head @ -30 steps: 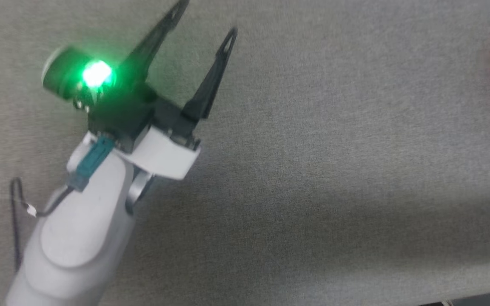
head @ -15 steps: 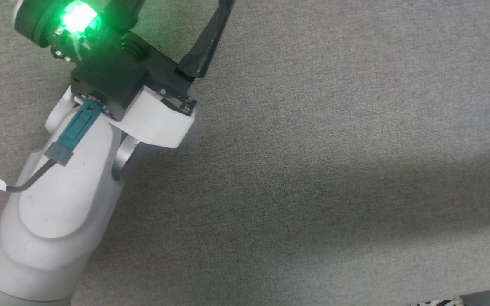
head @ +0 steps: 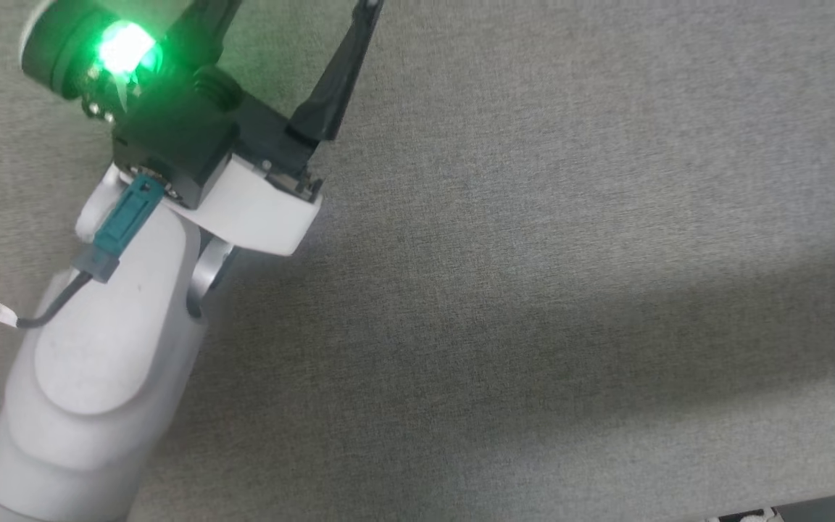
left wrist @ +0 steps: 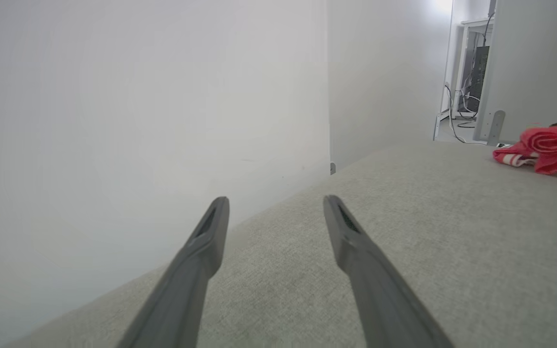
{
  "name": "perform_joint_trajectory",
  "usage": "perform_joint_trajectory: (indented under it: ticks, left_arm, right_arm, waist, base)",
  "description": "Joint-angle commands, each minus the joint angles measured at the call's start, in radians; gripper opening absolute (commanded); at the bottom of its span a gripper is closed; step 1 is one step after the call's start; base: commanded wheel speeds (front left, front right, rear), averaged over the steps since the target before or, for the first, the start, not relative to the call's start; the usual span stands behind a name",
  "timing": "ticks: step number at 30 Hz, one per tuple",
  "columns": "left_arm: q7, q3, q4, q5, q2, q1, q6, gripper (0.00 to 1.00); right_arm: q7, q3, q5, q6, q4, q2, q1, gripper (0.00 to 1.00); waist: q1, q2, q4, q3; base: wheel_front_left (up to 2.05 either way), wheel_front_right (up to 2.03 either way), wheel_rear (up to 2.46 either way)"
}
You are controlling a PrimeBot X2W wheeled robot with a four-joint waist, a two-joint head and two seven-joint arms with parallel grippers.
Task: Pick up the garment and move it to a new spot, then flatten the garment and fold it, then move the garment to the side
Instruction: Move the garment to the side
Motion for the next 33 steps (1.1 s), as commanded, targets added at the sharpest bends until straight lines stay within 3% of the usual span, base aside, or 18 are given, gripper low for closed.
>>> perform_joint_trajectory:
  ticks: [1,11,24,33]
  left_arm:
    - [-0.004,0.006,0.005,-0.009,-0.005,0.021,-0.002,1.00]
    - [-0.004,0.118,0.015,-0.018,-0.054,0.260,-0.002,1.00]
    - [-0.004,0.263,0.070,-0.043,-0.148,0.616,-0.002,1.00]
    - [-0.004,0.329,0.113,-0.050,-0.190,0.776,-0.002,1.00]
  right_arm:
    - [-0.013,0.005,-0.005,-0.002,0.004,0.001,-0.007,1.00]
    - [-0.099,0.143,0.019,-0.002,-0.075,0.078,0.101,1.00]
    - [-0.127,0.265,0.186,-0.002,-0.248,0.200,0.415,1.00]
    - [-0.128,0.257,0.219,-0.002,-0.391,0.266,0.609,1.00]
  waist:
    - [0.0000,0.0000,0.005,-0.021]
    - [0.0000,0.0000,0.026,-0.234]
    - [0.0000,0.0000,0.125,-0.520]
    - [0.0000,0.0000,0.195,-0.670]
  base:
    - [0.00,0.00,0.00]
    - [0.00,0.00,0.00]
    - [0.00,0.00,0.00]
    - [0.00,0.00,0.00]
